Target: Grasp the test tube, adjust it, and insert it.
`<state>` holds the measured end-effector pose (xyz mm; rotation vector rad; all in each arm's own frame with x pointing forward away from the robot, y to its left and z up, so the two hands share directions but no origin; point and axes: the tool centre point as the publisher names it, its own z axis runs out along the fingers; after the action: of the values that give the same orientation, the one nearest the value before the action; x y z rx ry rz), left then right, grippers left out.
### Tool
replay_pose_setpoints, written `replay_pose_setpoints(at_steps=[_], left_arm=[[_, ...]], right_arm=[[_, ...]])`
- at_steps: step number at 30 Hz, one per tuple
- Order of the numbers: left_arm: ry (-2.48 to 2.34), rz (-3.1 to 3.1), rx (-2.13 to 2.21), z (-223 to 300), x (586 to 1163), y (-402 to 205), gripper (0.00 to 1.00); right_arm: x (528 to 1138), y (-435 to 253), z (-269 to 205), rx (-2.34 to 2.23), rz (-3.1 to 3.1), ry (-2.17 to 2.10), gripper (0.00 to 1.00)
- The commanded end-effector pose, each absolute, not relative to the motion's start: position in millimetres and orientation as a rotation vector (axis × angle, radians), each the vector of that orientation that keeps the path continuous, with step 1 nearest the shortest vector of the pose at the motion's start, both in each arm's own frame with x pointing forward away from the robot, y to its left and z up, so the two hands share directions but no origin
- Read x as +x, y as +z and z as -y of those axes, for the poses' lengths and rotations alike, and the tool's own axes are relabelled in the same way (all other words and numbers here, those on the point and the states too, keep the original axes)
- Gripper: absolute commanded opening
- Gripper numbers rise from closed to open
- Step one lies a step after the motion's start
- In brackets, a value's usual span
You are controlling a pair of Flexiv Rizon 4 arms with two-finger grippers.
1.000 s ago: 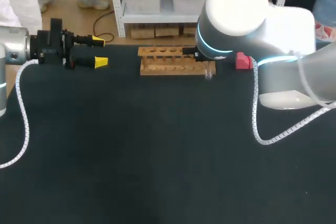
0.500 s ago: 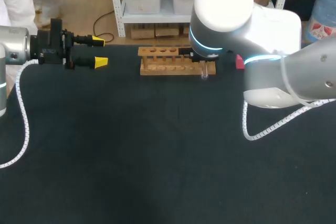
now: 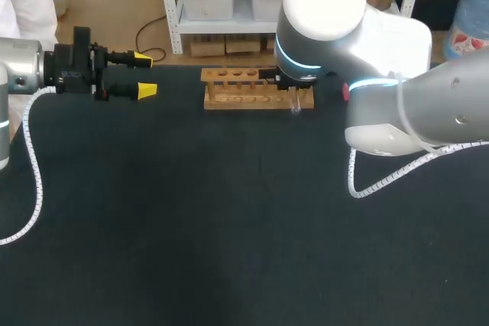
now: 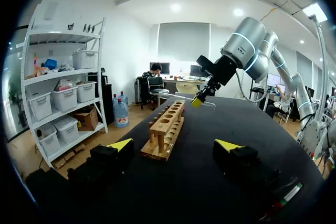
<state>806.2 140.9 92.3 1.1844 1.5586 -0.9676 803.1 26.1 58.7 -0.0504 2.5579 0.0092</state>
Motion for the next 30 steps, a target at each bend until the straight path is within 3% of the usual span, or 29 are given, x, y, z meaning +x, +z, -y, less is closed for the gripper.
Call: replay_pose_setpoints(at_steps=[1, 30], left_arm=[[-0.967, -1.555, 1.184, -141.2, 806.3, 91.2, 1.00], [-0.967, -1.555, 1.184, -141.2, 806.3, 91.2, 1.00]], right_arm=[[809.2, 54.5, -28.4, -0.056, -2.568, 0.011, 0.00], [805.7, 28.9, -34.0, -0.081, -2.654, 0.041, 0.00]])
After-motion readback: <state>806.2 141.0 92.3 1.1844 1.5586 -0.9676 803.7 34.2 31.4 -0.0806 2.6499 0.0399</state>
